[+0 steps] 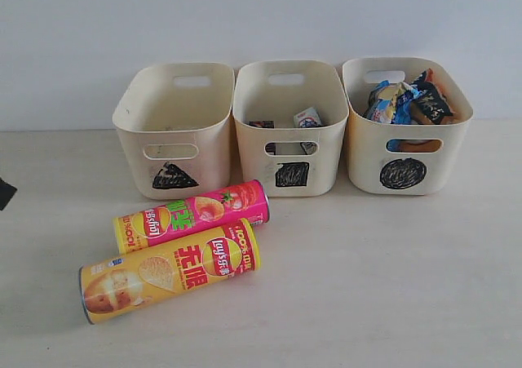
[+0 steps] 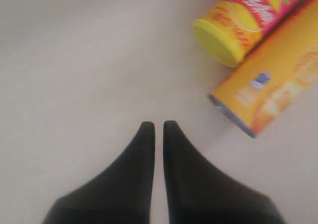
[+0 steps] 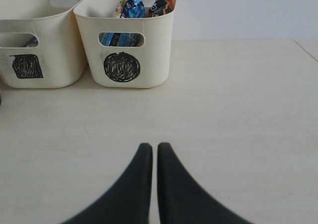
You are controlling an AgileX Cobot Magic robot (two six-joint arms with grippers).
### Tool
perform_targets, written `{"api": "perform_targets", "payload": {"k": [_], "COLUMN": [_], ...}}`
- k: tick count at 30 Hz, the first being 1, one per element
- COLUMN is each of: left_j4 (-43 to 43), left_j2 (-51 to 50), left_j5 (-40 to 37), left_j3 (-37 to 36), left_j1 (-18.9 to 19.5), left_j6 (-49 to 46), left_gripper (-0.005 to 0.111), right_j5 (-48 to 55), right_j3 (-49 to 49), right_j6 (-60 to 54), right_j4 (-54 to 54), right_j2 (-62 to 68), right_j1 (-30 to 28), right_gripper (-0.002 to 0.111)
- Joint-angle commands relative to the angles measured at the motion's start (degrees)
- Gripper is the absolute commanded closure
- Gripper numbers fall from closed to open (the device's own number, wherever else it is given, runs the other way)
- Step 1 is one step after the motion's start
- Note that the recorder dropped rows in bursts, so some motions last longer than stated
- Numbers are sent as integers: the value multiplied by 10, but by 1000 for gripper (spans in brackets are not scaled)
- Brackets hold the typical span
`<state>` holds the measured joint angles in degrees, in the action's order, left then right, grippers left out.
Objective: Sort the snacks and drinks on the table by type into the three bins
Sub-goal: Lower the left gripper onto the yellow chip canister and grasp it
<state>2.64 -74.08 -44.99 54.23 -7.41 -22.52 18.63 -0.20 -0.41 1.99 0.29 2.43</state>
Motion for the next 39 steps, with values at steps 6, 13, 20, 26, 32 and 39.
{"api": "perform_targets", "payload": {"k": [6,13,20,26,32,39], "left_j4": [237,254,223,189,158,160], "left_j2": [-58,-125,-177,-227,-264,-302], "left_j5": [-48,-45,-47,-71,-61,-50], "left_j3": [7,11,35,65,66,68], "left_j1": [-6,-35,-62,-62,-62,-62], "left_j6": [-266,-314,-345,-330,-320,-320], "left_gripper": [73,25,25,25,25,25], "right_j5": [-2,-2,-2,-2,-2,-2], "right_j3": [2,2,2,2,2,2], "right_j6": [1,-1,0,0,0,-1], "right_j4": [-2,-2,-2,-2,-2,-2], "right_j2": [-3,-3,-3,-3,-3,-3], "right_j1": [0,0,0,0,0,0], "right_gripper": [107,107,107,107,107,107]}}
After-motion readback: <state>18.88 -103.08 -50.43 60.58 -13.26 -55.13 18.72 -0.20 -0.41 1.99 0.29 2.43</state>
